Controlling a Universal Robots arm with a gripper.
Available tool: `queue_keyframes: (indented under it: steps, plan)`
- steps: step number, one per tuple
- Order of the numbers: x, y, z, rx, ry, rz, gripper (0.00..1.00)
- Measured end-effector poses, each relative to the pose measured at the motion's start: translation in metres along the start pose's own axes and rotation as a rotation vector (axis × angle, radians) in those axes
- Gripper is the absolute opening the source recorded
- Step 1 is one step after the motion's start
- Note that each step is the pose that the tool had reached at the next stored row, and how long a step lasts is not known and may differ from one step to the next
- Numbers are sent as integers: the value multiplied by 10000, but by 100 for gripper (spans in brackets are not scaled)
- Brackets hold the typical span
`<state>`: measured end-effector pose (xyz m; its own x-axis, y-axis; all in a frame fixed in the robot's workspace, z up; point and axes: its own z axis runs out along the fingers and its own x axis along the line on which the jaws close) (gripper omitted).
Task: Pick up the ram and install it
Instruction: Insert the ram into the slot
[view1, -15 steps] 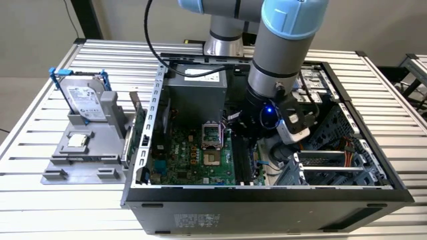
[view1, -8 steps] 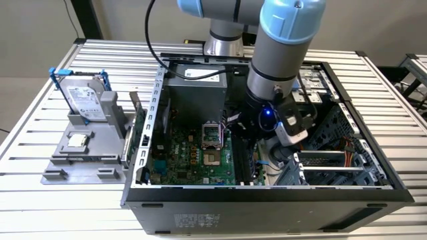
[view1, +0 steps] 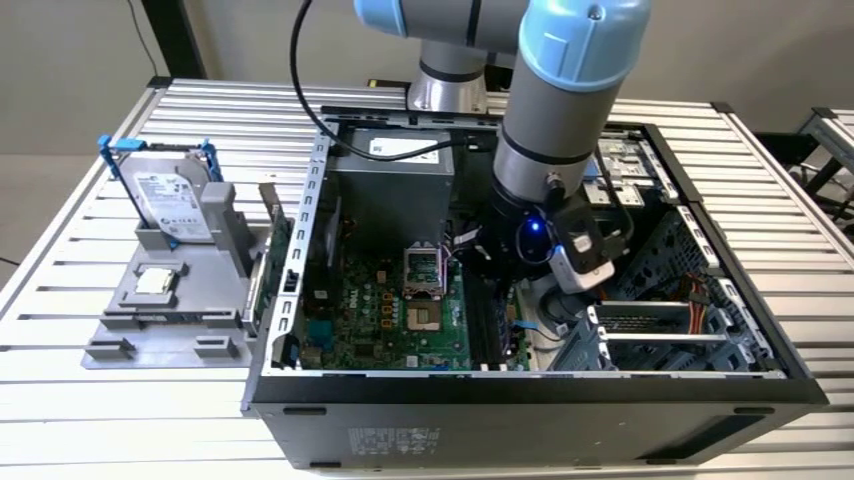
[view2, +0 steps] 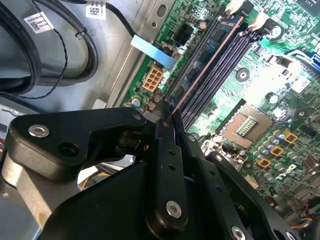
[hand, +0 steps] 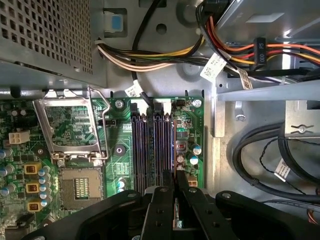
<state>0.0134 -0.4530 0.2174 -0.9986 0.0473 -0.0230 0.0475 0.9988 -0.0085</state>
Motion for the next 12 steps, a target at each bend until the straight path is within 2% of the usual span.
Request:
queue_keyframes:
  steps: [12]
  plan:
    - [14, -9, 10, 3, 7, 10, 0]
